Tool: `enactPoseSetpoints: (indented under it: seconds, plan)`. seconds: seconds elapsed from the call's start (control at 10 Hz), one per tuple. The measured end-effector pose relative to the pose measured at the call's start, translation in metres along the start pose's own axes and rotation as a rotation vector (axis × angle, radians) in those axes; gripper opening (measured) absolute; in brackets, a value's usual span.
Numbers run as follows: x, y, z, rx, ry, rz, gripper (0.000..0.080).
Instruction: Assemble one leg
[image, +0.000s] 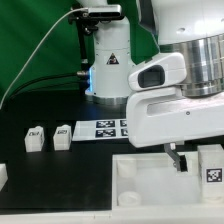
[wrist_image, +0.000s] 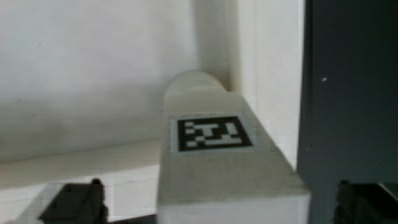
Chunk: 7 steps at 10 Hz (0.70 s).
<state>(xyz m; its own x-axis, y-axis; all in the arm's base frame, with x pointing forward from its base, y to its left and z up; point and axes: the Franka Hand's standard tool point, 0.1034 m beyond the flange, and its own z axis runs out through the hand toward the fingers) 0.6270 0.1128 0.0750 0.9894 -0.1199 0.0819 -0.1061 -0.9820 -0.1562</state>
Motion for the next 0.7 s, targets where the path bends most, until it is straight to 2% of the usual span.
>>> enactPoseSetpoints:
  seconds: [0.1,0.2,0.3,0.4,0.6,0.7]
  plan:
    - [-0.0001,-0.0003,0.0,0.0,0.0,0.032,0.0557]
    - [-0.0001,-0.0003,0.0001,0.001,0.0,0.044,0.0557]
    - [-0.0003,-0.0011,0.0002,0.005,-0.001,0.112,0.0377]
    - [-0.0005,0.0001,0.0005,0.005,-0.002,0.197,0.0297]
    - [-0.0007,0.0003,0.0007,0.008,-0.002,0.414,0.0297]
    - [-0.0026,-0.0002,0.0014,0.007,0.008,0.674,0.0297]
